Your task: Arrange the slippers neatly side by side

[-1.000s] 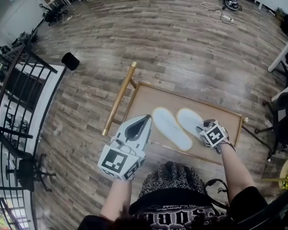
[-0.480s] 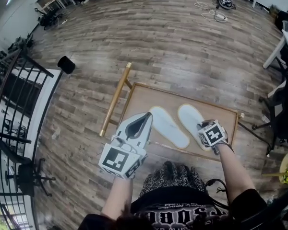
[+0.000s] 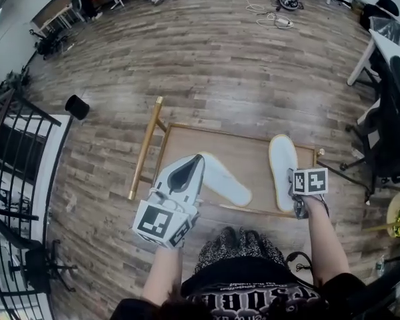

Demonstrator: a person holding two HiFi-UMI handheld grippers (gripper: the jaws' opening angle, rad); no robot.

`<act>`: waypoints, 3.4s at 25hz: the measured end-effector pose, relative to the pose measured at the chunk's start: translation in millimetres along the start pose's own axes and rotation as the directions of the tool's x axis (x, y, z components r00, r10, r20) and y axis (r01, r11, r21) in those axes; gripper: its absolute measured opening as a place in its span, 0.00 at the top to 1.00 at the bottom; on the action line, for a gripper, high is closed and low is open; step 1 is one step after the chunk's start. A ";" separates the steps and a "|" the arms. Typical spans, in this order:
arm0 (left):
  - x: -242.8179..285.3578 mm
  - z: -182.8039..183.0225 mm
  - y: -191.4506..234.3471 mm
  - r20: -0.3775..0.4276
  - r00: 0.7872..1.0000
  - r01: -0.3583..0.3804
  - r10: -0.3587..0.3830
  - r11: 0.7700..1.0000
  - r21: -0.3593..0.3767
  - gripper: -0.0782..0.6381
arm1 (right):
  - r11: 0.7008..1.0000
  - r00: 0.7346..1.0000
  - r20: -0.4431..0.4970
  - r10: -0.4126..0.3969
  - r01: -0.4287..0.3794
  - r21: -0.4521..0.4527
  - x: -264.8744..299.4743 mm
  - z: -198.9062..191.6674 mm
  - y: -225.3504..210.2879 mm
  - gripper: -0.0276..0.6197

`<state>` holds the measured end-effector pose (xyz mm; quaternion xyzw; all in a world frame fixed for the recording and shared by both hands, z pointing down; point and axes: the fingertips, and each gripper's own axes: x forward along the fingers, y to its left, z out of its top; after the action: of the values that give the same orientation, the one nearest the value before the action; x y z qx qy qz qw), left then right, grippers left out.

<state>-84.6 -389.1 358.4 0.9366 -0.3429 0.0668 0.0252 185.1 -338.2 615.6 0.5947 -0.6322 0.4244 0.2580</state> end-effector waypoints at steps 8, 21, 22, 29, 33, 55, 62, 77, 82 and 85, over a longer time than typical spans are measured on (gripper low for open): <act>9.1 4.2 -15.5 0.001 0.999 0.044 -0.044 0.999 0.009 0.90 | 0.949 0.996 -0.013 -0.083 0.083 0.304 -9.6 -33.4 -64.0 0.92; -0.2 -3.4 -10.5 -0.011 1.000 0.016 -0.016 1.000 -0.012 0.90 | 0.929 0.991 -0.055 -0.119 0.131 0.346 5.9 -47.0 -83.9 0.92; -0.6 -3.9 -10.3 -0.011 1.000 0.016 -0.016 1.000 -0.012 0.90 | 0.931 0.992 -0.054 -0.110 0.122 0.345 6.8 -46.8 -81.4 0.92; -1.3 -4.2 -8.6 -0.014 1.000 0.014 -0.014 1.000 -0.013 0.90 | 0.948 0.988 -0.082 -0.134 0.152 0.281 9.9 -51.9 -80.5 0.92; -2.8 -5.1 -6.9 -0.013 1.000 0.011 -0.012 1.000 -0.017 0.90 | 0.943 0.988 -0.074 -0.134 0.150 0.298 9.9 -51.0 -80.2 0.92; -9.9 -8.1 -2.2 0.003 1.000 0.006 -0.006 0.999 -0.049 0.90 | 0.994 0.978 0.186 0.095 -0.104 0.041 -52.1 24.6 26.1 0.83; -23.1 -11.4 10.4 0.003 1.000 -0.031 0.031 0.998 -0.054 0.90 | 0.939 0.940 0.128 0.316 -0.290 -0.185 -43.7 40.3 138.1 0.82; -61.9 -30.7 45.1 -0.009 0.993 -0.116 0.116 0.988 -0.106 0.90 | 0.804 0.916 -0.137 0.377 -0.397 -0.442 45.8 -3.4 234.3 0.95; -65.8 -34.9 53.2 -0.008 0.992 -0.128 0.128 0.986 -0.111 0.90 | 0.817 0.934 -0.128 0.333 -0.354 -0.454 65.1 1.0 232.8 0.95; -70.9 -36.0 60.3 -0.008 0.991 -0.137 0.137 0.984 -0.117 0.90 | 0.810 0.934 -0.122 0.337 -0.353 -0.467 70.5 5.9 239.9 0.95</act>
<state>-181.0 -386.4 383.9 0.9077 -0.4099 0.0480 0.0755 -58.0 -397.0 616.0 0.3798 -0.8105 0.3032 0.3270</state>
